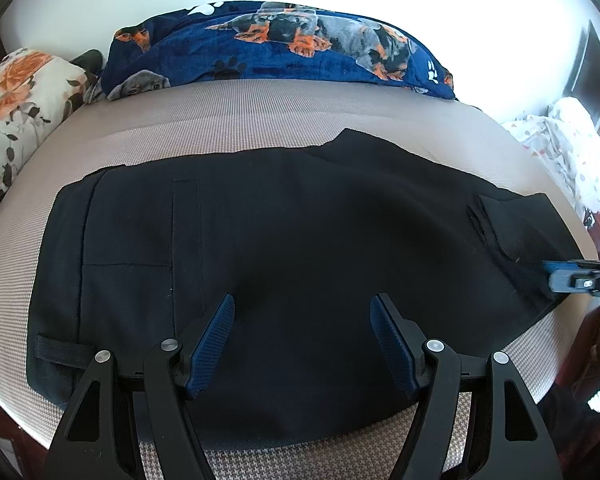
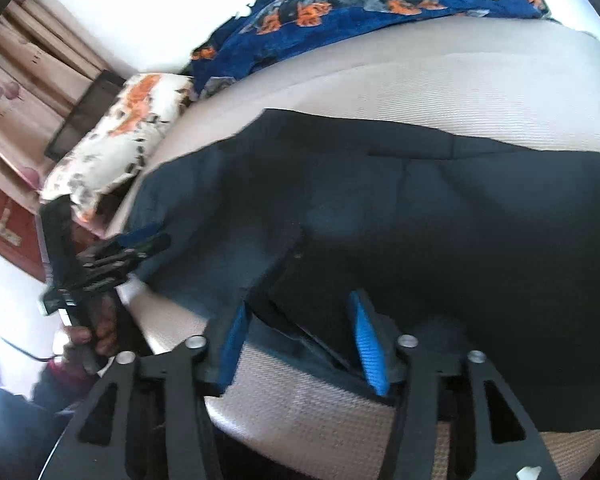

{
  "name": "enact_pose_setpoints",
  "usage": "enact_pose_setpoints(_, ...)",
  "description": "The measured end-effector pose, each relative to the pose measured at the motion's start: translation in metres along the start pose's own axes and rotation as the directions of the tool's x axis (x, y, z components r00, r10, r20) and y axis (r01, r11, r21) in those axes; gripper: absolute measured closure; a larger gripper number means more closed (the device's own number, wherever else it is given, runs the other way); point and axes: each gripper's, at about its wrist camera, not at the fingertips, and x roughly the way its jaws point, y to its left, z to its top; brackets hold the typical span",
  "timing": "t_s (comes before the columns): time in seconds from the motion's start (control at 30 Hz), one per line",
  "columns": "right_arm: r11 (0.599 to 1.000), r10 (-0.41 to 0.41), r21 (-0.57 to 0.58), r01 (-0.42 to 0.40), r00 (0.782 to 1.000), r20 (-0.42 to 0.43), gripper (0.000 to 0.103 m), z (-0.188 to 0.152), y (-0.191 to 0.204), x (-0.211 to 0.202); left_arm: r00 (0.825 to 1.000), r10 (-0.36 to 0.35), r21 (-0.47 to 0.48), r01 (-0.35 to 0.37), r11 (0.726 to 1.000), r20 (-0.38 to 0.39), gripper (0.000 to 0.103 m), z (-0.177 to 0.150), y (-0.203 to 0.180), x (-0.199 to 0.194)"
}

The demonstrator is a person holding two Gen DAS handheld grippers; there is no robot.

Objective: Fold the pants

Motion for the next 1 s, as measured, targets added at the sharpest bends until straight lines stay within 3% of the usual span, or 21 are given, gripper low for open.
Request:
enact_pose_setpoints(0.13,0.990,0.128,0.054,-0.130,0.991,0.034,0.046,0.008,-0.010,-0.020,1.000,0.002,0.000,-0.002,1.000,0.001,0.032,0.000,0.000,0.000)
enact_pose_setpoints(0.2,0.981,0.152,0.100,-0.165,0.980,0.129,0.049,0.016,-0.029,-0.045,1.000,0.002,0.000,-0.002,1.000,0.003,0.032,0.000,0.000,-0.001)
enact_pose_setpoints(0.23,0.985,0.116,0.109,-0.137,0.976,0.183,0.063,0.021,-0.042,-0.060,1.000,-0.001,-0.001,0.001,1.000,0.006,0.032,0.000,0.000,-0.002)
enact_pose_setpoints(0.27,0.991,0.036,0.116,-0.062,0.976,0.213,0.086,0.026,-0.056,-0.072,1.000,-0.004,-0.001,0.004,1.000,0.009,0.032,0.000,0.000,-0.003)
enact_pose_setpoints(0.3,0.991,-0.026,0.132,-0.004,0.975,0.219,0.092,0.029,-0.068,-0.079,1.000,-0.007,0.001,0.007,1.000,0.014,0.032,0.000,-0.001,-0.004)
enact_pose_setpoints(0.33,0.984,-0.082,0.174,0.042,0.971,0.226,0.094,0.032,-0.086,-0.087,1.000,-0.010,0.004,0.010,1.000,0.021,0.032,0.001,-0.002,-0.006)
enact_pose_setpoints(0.43,0.950,-0.160,0.303,0.077,0.953,0.259,0.094,0.034,-0.139,-0.106,0.999,-0.008,0.021,0.007,1.000,0.043,0.032,0.001,-0.007,-0.010)
enact_pose_setpoints(0.53,0.938,-0.192,0.331,0.100,0.947,0.258,0.094,0.032,-0.161,-0.108,0.999,0.000,0.034,-0.002,0.999,0.045,0.031,0.002,-0.010,-0.011)
enact_pose_setpoints(0.7,0.935,-0.210,0.335,0.121,0.947,0.245,0.094,0.034,-0.173,-0.094,1.000,0.009,0.032,-0.010,0.999,0.024,0.030,0.004,-0.012,-0.006)
enact_pose_setpoints(0.83,0.937,-0.181,0.340,0.083,0.946,0.268,0.094,0.038,-0.186,-0.095,1.000,0.019,0.043,-0.020,0.999,0.010,0.030,0.004,-0.015,-0.004)
enact_pose_setpoints(0.93,0.935,-0.229,0.320,0.153,0.949,0.216,0.098,0.036,-0.187,-0.084,1.000,0.025,0.055,-0.025,0.998,0.004,0.029,0.004,-0.019,-0.001)
enact_pose_setpoints(1.0,0.937,-0.260,0.292,0.190,0.940,0.223,0.101,0.035,-0.183,-0.081,1.000,0.026,0.058,-0.026,0.998,0.000,0.029,0.004,-0.020,0.001)
